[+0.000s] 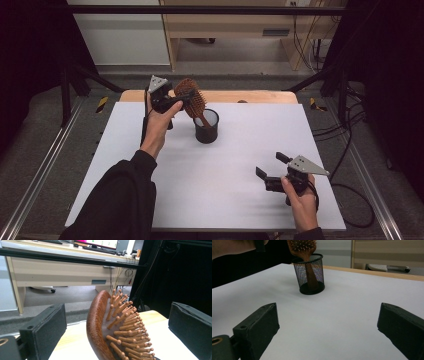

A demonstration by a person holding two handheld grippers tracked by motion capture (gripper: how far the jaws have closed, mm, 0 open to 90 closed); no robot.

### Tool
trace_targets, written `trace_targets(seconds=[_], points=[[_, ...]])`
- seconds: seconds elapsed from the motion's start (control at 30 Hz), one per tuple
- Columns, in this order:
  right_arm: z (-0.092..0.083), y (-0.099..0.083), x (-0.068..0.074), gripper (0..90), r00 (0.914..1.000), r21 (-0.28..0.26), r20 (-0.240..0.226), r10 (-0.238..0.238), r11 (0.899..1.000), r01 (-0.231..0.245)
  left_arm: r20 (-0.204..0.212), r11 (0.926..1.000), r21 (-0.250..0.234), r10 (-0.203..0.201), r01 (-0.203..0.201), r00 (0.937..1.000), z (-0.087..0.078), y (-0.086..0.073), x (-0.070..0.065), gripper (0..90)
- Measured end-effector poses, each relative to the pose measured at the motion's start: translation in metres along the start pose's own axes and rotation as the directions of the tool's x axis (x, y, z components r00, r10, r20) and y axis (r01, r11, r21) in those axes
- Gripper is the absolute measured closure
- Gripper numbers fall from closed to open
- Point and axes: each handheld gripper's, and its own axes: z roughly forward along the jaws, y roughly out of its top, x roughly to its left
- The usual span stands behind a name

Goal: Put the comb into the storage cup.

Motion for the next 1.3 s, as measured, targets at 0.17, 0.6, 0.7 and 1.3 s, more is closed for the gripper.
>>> trace_targets(seconds=[0.17,0.6,0.7,1.3], points=[[0.0,0.0,0.0,4.0,1.0,0.002,-0.003,-0.001,1.0,0.001,-0.003,1.0,-0.006,0.007,-0.007,1.0,-0.004,0.0,-0.001,2.0],[0.002,-0.001,0.001,3.8,0.9999,0.012,-0.009,-0.008,1.0,0.008,0.005,0.9979,-0.047,0.045,-0.045,0.999,-0.018,0.006,-0.008,2.0],[0.002,-0.001,0.001,3.8,0.9999,0.016,-0.011,-0.012,1.0,0.012,0.008,0.9967,-0.057,0.057,-0.057,0.9983,-0.021,0.01,-0.01,2.0],[0.002,0.001,0.004,3.4,0.9995,0.01,-0.018,-0.024,1.0,0.025,0.011,0.9937,-0.082,0.078,-0.077,0.9969,-0.047,0.012,-0.017,1.9]])
